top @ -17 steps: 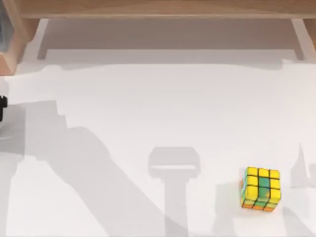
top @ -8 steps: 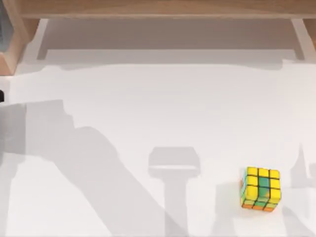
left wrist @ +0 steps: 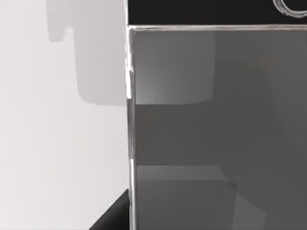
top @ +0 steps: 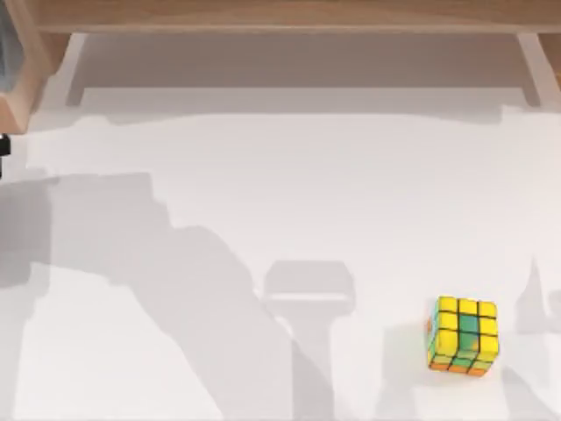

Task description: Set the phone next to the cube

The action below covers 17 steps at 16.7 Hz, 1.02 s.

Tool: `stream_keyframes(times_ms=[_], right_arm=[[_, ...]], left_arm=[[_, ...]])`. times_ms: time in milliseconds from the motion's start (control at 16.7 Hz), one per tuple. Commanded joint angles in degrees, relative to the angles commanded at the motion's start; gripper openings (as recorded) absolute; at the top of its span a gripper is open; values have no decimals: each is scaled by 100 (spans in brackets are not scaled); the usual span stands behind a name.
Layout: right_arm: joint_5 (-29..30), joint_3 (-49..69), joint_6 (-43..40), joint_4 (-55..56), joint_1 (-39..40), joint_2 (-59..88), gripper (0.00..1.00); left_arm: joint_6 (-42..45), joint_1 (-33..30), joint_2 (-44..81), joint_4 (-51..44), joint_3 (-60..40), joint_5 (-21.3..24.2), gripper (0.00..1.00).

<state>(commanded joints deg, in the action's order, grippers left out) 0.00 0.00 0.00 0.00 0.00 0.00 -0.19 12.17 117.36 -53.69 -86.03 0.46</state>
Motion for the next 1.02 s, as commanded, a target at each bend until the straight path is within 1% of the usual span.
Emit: stream_keyframes(times_ms=[180, 420, 660, 1020], right_arm=[[0, 0, 0, 0, 0, 0, 100], [0, 0, 0, 0, 0, 0, 100], [0, 0, 0, 0, 0, 0, 100], [0, 0, 0, 0, 0, 0, 100]], left_arm=[[-424, -401, -187, -105, -90, 64, 0], [-1190, -1211, -333, -304, -137, 168, 0], [-2075, -2239, -374, -535, -159, 255, 0], [-3423, -3946, -286, -876, -213, 299, 0]])
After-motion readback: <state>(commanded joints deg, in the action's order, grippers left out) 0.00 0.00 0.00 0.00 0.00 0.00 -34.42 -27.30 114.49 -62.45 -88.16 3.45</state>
